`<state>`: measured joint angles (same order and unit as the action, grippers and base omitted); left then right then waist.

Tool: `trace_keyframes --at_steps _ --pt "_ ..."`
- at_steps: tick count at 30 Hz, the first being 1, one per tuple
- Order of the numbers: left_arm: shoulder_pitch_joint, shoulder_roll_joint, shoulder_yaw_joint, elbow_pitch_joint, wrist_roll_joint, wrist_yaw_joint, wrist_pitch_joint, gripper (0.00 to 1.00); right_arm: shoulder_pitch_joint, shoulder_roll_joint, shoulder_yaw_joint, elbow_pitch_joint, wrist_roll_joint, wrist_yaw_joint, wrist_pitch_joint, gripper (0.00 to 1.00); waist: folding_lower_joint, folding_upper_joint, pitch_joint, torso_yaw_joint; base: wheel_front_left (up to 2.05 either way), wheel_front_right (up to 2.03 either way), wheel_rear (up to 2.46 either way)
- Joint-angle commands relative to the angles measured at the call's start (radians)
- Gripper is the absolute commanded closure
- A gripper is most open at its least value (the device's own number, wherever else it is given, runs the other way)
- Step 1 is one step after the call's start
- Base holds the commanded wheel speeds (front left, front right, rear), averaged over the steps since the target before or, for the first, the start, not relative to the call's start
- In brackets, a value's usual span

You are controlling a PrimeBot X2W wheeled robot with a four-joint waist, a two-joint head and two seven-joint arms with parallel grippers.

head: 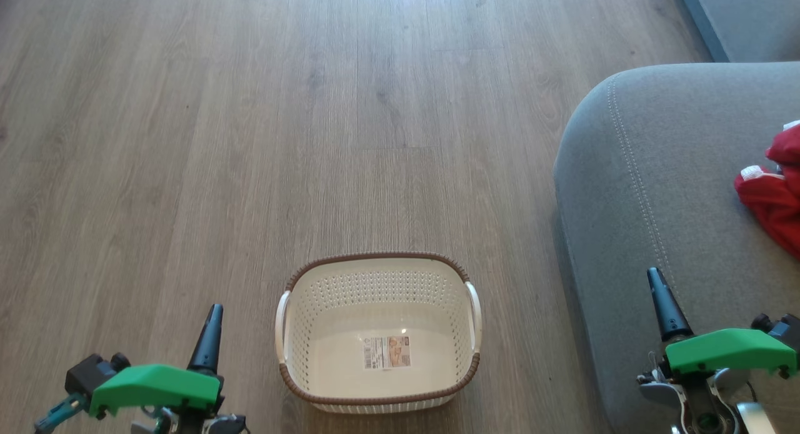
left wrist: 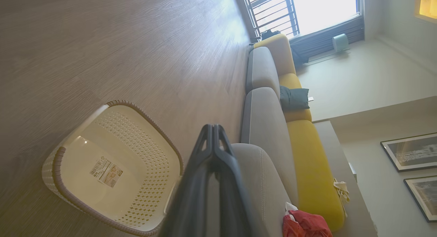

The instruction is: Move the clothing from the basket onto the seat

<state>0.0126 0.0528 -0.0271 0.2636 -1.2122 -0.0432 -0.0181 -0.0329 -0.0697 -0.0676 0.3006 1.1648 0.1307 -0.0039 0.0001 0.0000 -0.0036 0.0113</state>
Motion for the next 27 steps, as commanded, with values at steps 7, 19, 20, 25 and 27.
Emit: trace_keyframes --at_steps 7,19,20,25,27 --pt "-0.072 0.013 0.052 -0.026 -0.099 -0.028 0.027 1.00 -0.056 0.002 -0.004 -0.041 0.107 0.000 0.029 1.00 -0.0001 0.0000 0.001 -0.002 0.00 0.00 0.00" --pt "-0.091 0.013 0.079 -0.023 -0.225 -0.052 0.062 1.00 -0.064 0.009 -0.021 -0.047 0.241 0.000 0.064 1.00 -0.0001 0.0000 0.004 -0.006 0.00 0.00 0.00" --pt "-0.093 0.013 0.082 -0.023 -0.235 -0.054 0.065 1.00 -0.065 0.010 -0.023 -0.048 0.253 0.000 0.067 1.00 -0.0001 0.0000 0.004 -0.006 0.00 0.00 0.00" --pt "-0.100 0.013 0.093 -0.022 -0.287 -0.063 0.079 1.00 -0.068 0.013 -0.030 -0.050 0.308 0.000 0.082 1.00 -0.0001 0.0000 0.005 -0.008 0.00 0.00 0.00" --pt "-0.102 0.013 0.095 -0.022 -0.297 -0.065 0.082 1.00 -0.068 0.013 -0.031 -0.050 0.319 0.000 0.085 1.00 -0.0001 0.0000 0.005 -0.008 0.00 0.00 0.00"
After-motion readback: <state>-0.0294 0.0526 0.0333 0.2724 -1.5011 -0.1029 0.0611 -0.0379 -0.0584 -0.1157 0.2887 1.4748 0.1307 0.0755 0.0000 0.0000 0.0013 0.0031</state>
